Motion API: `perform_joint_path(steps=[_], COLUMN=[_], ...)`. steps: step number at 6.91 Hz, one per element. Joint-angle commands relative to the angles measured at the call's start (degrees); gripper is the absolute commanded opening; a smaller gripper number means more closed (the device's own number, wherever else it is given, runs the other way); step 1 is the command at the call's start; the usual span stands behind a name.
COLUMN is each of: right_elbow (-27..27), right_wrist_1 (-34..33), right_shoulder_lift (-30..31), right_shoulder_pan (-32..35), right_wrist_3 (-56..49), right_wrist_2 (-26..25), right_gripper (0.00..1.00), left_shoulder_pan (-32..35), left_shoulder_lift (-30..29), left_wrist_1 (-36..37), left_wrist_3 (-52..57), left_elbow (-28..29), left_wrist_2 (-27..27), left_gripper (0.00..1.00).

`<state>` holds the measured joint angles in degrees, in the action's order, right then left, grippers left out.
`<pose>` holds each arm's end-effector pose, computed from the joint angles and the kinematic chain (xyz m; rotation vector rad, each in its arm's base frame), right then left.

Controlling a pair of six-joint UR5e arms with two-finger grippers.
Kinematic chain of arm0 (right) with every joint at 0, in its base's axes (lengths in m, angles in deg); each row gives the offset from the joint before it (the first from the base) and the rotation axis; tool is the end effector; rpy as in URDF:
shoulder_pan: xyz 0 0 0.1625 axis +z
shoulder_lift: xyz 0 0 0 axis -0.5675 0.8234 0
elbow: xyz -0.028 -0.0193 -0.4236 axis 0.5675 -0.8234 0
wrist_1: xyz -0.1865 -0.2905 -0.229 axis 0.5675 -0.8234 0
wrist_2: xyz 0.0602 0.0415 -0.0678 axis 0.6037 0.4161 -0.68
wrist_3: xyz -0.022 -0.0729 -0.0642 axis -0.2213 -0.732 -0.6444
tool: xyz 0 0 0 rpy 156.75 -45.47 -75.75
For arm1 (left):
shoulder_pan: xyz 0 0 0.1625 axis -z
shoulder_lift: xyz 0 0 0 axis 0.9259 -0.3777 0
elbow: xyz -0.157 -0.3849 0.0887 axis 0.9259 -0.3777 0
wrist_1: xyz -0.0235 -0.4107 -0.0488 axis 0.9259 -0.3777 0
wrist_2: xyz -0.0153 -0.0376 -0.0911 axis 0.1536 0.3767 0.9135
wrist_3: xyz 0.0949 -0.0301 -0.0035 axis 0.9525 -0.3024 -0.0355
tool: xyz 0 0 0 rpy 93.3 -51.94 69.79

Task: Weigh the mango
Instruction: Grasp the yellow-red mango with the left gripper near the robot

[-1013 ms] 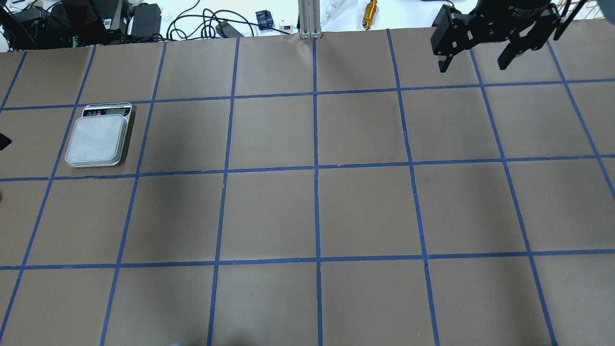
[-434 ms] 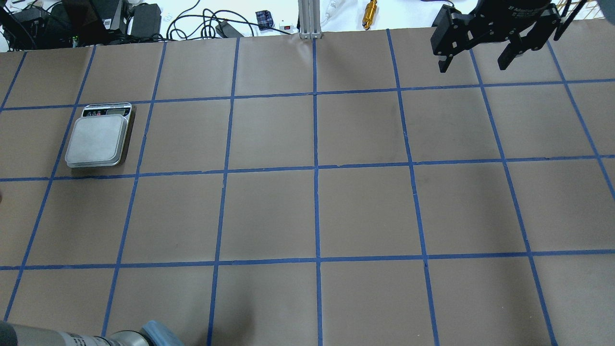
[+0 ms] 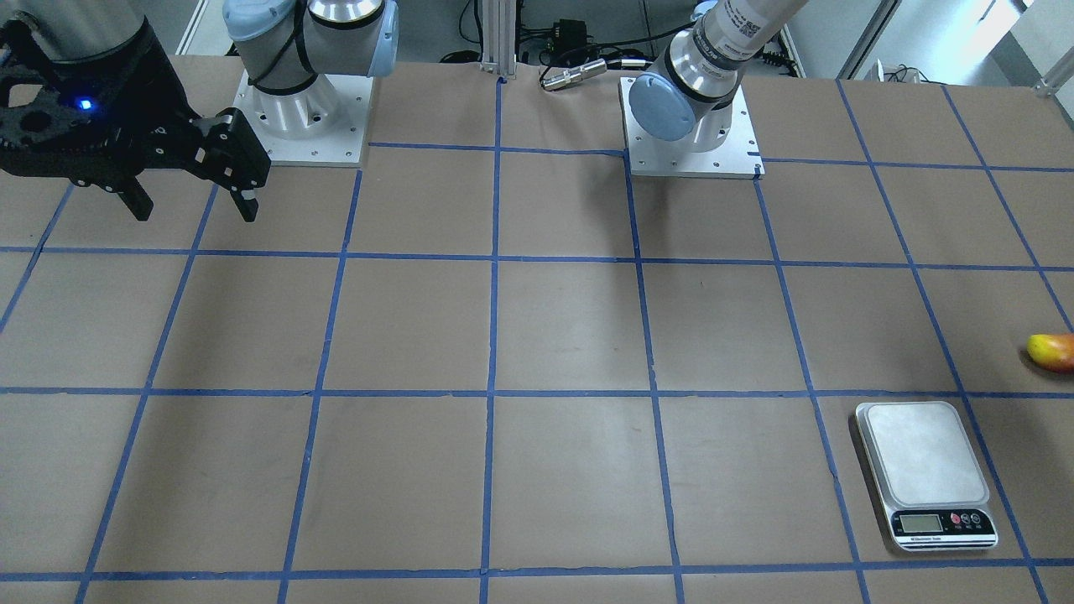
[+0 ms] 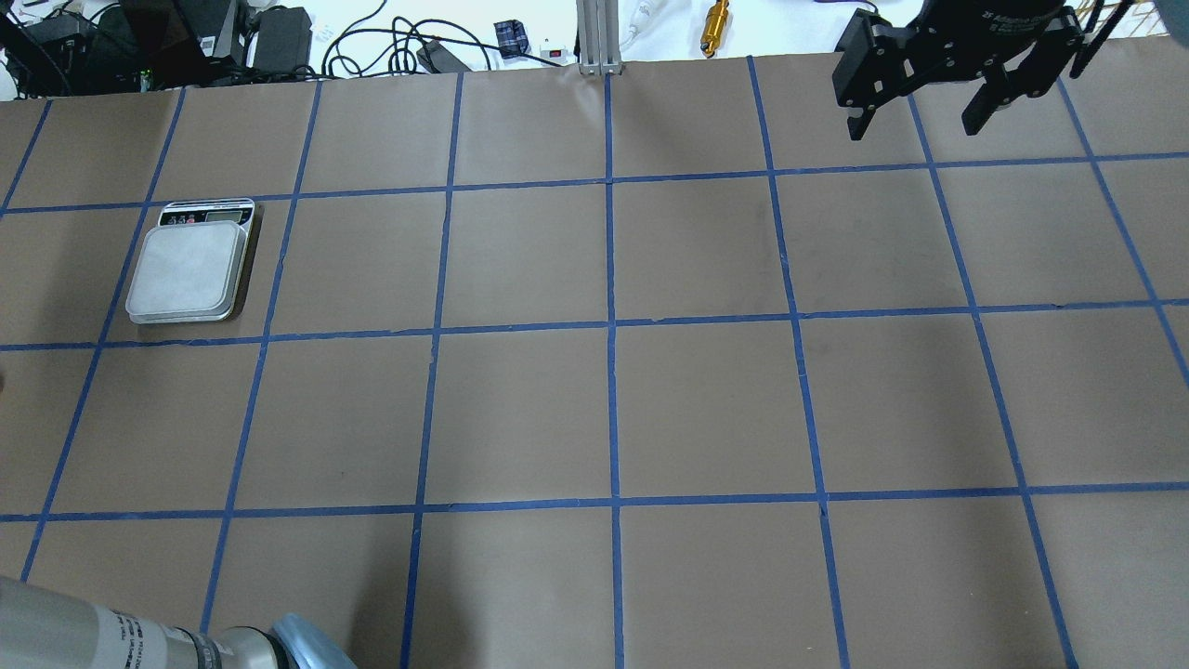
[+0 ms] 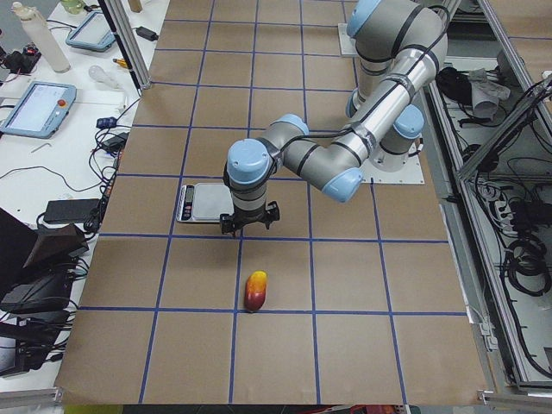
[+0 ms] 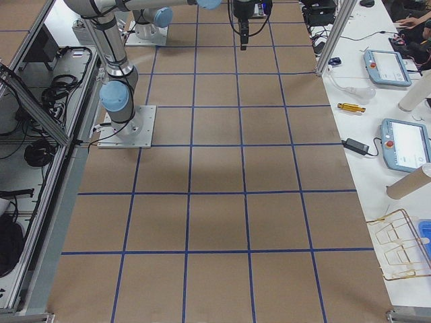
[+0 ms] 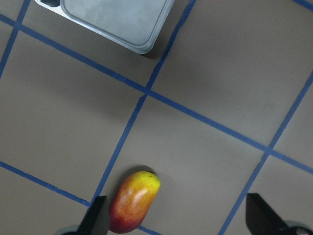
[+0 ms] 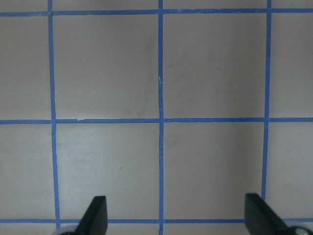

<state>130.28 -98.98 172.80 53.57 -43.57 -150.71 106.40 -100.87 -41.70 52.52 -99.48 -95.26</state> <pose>0.1179 -0.5199 0.5417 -0.0051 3.1281 -0.1192 0.4279 -0.5117 0.3719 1.9132 2.4045 0.0066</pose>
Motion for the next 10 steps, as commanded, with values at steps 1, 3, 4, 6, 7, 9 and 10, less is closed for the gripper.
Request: perform_joint_path(steps=[1,3,4,6,7,9,10], right_elbow=[0.00,0.00,0.00,0.00,0.00,0.00,0.00], right_wrist_1=[0.00,0.00,0.00,0.00,0.00,0.00,0.00], right_shoulder_lift=[-0.04,-0.04,-0.04,0.05,-0.04,0.05,0.05], right_shoulder_pan=[0.00,0.00,0.00,0.00,0.00,0.00,0.00], right_wrist_3=[0.00,0.00,0.00,0.00,0.00,0.00,0.00], right_wrist_2=[0.00,0.00,0.00,0.00,0.00,0.09,0.00], right_gripper=[1.00,1.00,1.00,1.00,1.00,1.00,1.00], left_shoulder_pan=[-2.36,-4.22,-4.40,-5.28,-5.37,-5.80,-5.89], left_shoulder_lift=[-7.29,-11.70,-13.54,-16.88,-17.68,-18.74,-19.53], left_wrist_1=[7.54,8.96,11.49,14.67,14.68,14.59,14.68], left_wrist_3=[13.80,19.03,22.80,25.80,28.26,28.29,28.29], left_elbow=[0.83,0.83,0.66,0.92,0.83,0.31,0.83], left_wrist_2=[-0.10,-0.01,-0.10,-0.10,-0.53,-1.50,-1.42], left_gripper=[1.00,1.00,1.00,1.00,1.00,1.00,1.00])
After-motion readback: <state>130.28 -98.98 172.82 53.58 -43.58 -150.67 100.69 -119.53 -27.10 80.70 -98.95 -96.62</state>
